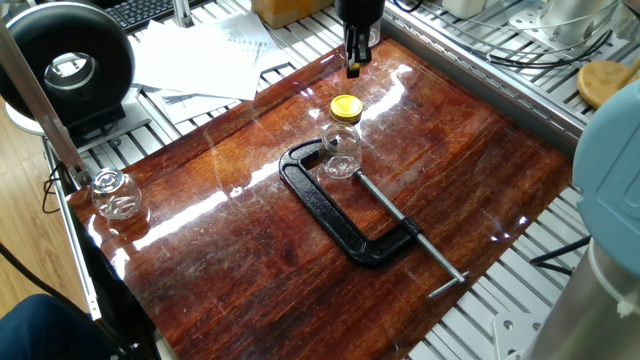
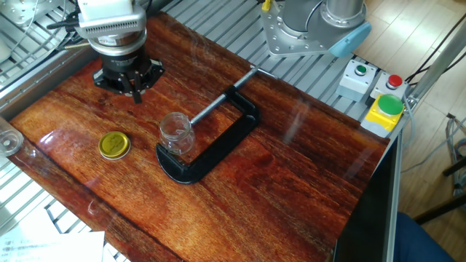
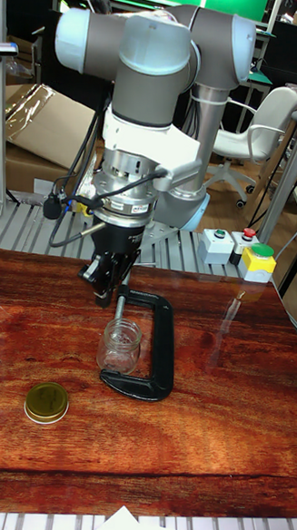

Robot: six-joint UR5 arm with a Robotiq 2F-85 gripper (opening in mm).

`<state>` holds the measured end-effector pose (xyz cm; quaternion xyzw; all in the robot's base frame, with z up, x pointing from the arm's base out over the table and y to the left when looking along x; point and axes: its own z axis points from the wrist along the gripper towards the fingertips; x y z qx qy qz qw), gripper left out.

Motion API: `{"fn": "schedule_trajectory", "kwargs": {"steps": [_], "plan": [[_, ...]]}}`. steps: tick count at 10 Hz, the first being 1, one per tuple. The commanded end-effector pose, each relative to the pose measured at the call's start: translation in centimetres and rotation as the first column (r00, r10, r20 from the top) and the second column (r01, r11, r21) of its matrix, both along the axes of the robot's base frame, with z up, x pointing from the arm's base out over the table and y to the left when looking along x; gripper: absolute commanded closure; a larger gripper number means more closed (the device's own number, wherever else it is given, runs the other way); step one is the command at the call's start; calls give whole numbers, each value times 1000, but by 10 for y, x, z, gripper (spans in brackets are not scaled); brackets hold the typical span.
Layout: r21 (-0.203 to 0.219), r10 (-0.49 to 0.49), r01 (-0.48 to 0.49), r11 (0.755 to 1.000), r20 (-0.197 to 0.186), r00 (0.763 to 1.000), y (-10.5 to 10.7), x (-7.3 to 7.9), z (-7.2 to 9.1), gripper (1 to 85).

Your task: Screw the lid onto the jar

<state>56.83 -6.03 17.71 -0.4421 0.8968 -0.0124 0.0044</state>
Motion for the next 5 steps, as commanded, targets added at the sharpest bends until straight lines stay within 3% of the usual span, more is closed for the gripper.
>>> {"fn": "schedule_trajectory", "kwargs": {"steps": [1, 3, 5], "plan": [[-5, -118, 117, 993, -17, 993, -2, -6, 2, 843], [-32, -181, 180, 983, -24, 983, -8, -9, 3, 843], [-16, -207, 207, 978, -10, 978, -5, -5, 2, 843]]}}
